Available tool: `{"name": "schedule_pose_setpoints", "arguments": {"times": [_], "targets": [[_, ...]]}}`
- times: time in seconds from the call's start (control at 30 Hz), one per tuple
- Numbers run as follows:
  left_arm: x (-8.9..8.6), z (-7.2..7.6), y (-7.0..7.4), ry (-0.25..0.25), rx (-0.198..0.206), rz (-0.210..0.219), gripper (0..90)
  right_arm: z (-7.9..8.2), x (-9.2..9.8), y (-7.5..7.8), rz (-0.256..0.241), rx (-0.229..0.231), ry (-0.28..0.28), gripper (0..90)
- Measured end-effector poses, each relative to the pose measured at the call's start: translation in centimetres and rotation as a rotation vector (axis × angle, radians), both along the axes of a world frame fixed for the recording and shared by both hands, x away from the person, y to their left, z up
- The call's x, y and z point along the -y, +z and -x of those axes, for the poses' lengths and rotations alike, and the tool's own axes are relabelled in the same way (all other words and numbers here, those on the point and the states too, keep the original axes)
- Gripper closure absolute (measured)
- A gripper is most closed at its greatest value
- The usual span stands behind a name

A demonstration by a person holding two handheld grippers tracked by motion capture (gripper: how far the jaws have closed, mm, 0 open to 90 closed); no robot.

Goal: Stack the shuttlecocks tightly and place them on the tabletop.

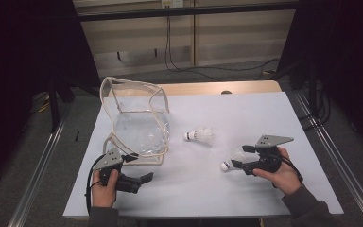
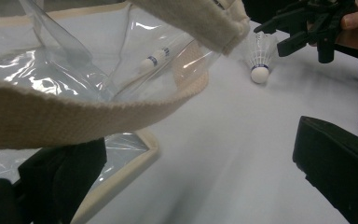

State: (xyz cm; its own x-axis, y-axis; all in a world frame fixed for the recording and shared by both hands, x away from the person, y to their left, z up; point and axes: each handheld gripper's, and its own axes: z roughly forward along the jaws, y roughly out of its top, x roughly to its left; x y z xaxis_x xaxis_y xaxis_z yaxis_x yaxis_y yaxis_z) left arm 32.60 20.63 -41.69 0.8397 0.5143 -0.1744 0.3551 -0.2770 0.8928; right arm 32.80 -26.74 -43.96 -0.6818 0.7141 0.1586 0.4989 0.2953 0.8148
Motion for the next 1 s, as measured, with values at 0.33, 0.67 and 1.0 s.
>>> {"name": "schedule_pose_setpoints", "arguments": {"times": [0.33, 0.67, 1.0], "targets": [[0.01, 0.02, 0.01, 0.001, -0.001, 0.002, 2.8, 0.11, 0.05, 0.13, 0.010, -0.005, 0.035, 40.1], [0.00, 0.03, 0.02, 0.002, 0.002, 0.001, 2.9, 0.19, -0.03, 0.11, 0.018, -0.010, 0.059, 46.7], [-0.02, 0.02, 0.03, 0.002, 0.003, 0.003, 2.9, 0.14, 0.03, -0.03, 0.018, -0.017, 0.061, 51.9]]}}
